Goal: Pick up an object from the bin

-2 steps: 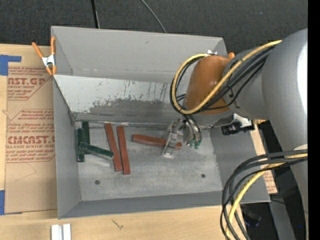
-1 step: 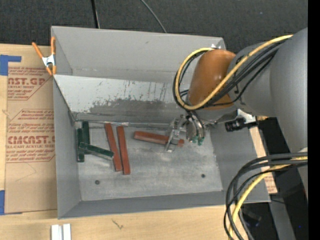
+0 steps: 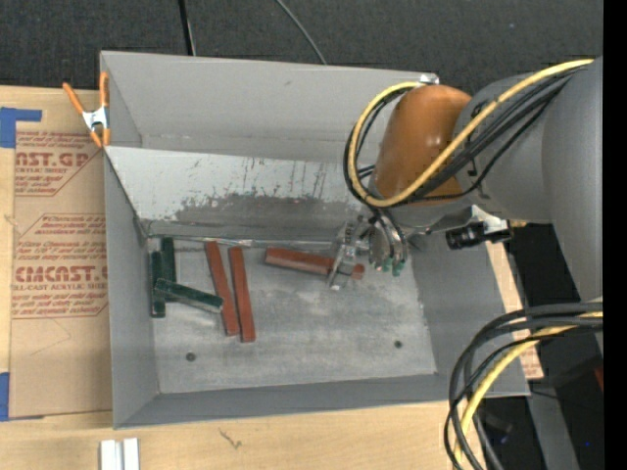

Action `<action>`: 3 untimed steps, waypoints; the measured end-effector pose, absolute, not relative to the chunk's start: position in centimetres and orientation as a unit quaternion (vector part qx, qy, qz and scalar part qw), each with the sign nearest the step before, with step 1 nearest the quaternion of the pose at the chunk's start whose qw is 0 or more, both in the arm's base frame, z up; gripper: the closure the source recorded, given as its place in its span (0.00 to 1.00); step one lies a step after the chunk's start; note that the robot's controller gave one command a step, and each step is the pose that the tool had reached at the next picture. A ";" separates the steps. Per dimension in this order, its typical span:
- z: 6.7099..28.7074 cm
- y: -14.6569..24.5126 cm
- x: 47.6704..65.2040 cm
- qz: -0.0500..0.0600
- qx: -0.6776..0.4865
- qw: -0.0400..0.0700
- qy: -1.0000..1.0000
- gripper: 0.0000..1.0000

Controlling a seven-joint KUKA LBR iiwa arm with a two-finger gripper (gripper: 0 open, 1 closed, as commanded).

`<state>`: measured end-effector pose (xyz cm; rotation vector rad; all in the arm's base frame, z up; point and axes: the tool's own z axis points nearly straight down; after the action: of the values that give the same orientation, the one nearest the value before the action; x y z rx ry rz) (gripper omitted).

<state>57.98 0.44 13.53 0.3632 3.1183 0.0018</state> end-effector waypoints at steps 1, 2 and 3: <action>14.8 0.4 57.9 0.000 0.116 0.000 0.993 1.00; 16.3 0.5 57.9 0.001 0.116 0.001 0.993 1.00; 17.0 0.5 58.0 0.001 0.115 0.002 0.993 1.00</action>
Offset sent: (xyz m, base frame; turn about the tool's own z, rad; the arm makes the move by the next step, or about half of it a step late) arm -0.0001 0.0000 0.0420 0.0000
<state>58.02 0.47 17.04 0.3621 3.1159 0.0022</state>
